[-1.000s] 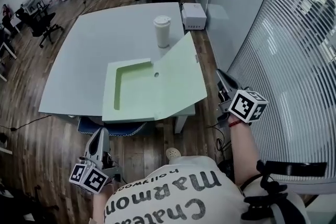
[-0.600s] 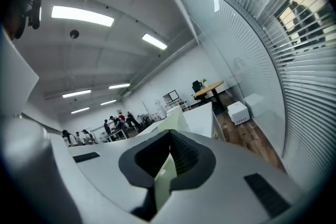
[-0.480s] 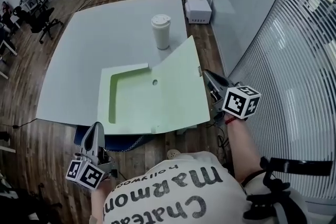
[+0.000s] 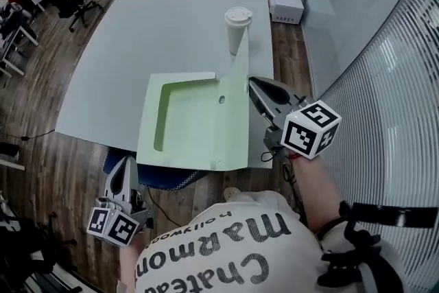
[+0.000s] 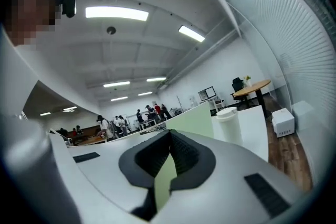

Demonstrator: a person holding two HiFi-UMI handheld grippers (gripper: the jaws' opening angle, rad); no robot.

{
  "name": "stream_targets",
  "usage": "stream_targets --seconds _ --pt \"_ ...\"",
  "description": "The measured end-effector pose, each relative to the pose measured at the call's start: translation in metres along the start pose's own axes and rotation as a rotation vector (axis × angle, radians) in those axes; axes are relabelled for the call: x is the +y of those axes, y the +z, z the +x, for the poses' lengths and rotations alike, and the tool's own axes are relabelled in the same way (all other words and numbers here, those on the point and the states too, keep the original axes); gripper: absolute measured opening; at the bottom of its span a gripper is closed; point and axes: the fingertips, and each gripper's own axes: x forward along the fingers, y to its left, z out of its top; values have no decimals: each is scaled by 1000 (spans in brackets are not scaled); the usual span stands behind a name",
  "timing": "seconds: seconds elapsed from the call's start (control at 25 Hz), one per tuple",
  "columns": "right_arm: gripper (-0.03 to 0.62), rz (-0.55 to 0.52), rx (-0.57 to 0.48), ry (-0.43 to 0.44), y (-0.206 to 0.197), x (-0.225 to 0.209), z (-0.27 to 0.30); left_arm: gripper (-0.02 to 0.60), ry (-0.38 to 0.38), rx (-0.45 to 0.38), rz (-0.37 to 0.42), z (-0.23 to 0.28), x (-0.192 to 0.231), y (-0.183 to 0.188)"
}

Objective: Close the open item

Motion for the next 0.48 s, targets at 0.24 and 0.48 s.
stream_targets --seconds 0.24,0.48 --pt "0 23 9 104 -4 27 55 -6 80 -28 -19 -15 34 2" --pt "0 18 55 203 -21 46 98 -6 198 -67 -49 -36 65 -1"
